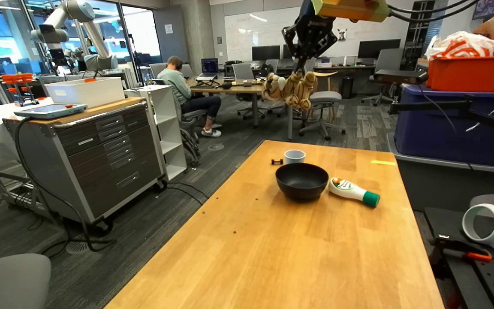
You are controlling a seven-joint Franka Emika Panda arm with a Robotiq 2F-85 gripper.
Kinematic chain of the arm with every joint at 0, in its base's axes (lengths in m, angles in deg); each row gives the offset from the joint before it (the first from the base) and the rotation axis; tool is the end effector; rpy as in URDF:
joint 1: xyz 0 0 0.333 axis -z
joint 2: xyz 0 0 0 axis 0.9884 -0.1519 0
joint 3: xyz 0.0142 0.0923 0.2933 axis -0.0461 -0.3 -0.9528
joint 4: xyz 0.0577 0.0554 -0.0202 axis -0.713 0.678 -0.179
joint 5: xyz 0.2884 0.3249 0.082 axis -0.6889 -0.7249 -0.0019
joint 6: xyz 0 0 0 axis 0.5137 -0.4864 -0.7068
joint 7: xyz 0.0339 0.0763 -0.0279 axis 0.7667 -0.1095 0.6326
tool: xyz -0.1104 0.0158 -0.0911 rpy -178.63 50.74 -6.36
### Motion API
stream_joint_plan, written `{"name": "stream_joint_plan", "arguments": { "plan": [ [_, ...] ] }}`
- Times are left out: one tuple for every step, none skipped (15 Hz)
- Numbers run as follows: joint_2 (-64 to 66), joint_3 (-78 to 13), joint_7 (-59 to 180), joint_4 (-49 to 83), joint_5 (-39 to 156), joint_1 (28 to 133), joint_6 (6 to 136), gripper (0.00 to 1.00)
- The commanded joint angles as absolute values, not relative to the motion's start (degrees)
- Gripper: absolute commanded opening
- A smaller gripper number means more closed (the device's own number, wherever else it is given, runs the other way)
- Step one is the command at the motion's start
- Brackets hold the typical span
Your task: Put the stuffed animal in the black bowl
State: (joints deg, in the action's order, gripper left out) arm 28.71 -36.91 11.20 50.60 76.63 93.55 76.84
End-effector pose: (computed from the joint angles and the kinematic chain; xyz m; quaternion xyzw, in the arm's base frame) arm 0.5783 -0.1268 0.4504 0.8694 -0.4204 0.2521 0.0618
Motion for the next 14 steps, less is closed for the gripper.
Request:
{"name": "stream_joint_plan", "arguments": {
  "plan": [
    [29.1,-36.4,11.3,50.4,76.7,92.7,76.7,0.05],
    [29.5,-36.6,11.3,50.5,76.7,92.6,76.6,0.05],
    [29.7,-36.6,11.3,50.5,76.6,92.6,76.6,0.02],
    [30.2,-36.8,10.9,51.0,77.1,92.5,77.1,0.02],
    [30.3,-36.9,10.7,51.2,77.4,92.6,77.1,0.02],
    [30.1,-36.9,10.6,51.2,77.3,92.6,77.1,0.02],
    [29.5,-36.8,10.5,50.7,77.2,92.7,76.7,0.02],
    [29.0,-36.7,10.5,50.4,77.1,92.8,76.5,0.02],
    [28.2,-36.5,10.4,49.8,77.1,92.9,76.1,0.02],
    [27.6,-36.3,10.4,49.5,77.0,93.0,75.9,0.02],
    [26.6,-35.9,10.5,49.0,76.8,93.0,75.7,0.02],
    [25.9,-35.6,10.5,48.7,76.7,93.0,75.5,0.02],
    [24.9,-35.2,10.4,48.2,76.7,93.0,75.4,0.02],
    [23.9,-34.8,10.5,47.8,76.7,93.0,75.4,0.02]
  ]
}}
